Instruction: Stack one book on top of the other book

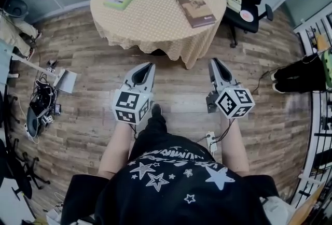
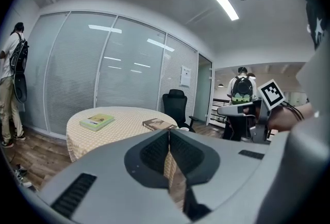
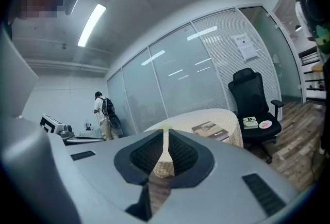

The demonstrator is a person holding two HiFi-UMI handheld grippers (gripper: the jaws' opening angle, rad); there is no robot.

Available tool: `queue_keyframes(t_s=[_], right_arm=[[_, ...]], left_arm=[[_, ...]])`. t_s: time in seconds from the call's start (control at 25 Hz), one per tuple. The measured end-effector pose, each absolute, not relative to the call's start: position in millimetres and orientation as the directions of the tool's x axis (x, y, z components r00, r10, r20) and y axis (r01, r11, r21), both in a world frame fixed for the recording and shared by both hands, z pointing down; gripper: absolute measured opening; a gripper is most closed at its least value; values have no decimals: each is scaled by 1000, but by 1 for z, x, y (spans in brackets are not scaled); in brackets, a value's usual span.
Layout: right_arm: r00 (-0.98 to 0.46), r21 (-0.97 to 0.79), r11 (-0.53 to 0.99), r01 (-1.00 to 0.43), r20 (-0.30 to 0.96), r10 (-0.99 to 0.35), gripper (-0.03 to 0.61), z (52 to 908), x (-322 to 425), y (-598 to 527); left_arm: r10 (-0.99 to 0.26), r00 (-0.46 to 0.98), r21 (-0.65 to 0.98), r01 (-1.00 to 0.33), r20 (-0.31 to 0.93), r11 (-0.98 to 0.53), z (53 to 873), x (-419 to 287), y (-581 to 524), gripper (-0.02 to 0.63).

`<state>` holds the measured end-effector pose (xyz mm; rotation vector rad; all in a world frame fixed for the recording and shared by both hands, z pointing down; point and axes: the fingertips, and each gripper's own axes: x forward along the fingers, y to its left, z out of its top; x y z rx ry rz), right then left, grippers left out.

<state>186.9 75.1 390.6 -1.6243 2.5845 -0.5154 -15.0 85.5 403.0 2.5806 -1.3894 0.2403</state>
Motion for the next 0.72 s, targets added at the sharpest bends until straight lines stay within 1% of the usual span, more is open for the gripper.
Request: queue_keyframes(t_s=[0.36,0.72], right_arm=[[-459,-296,395,-869,191,-867,44,400,159,20],[-438,-302,370,-879,200,-877,44,402,144,-23]], left_arm=[[-793,554,118,-832,254,-543,411,-36,29,12],[-777,576,123,-816,253,-565,411,-53,-15,12]])
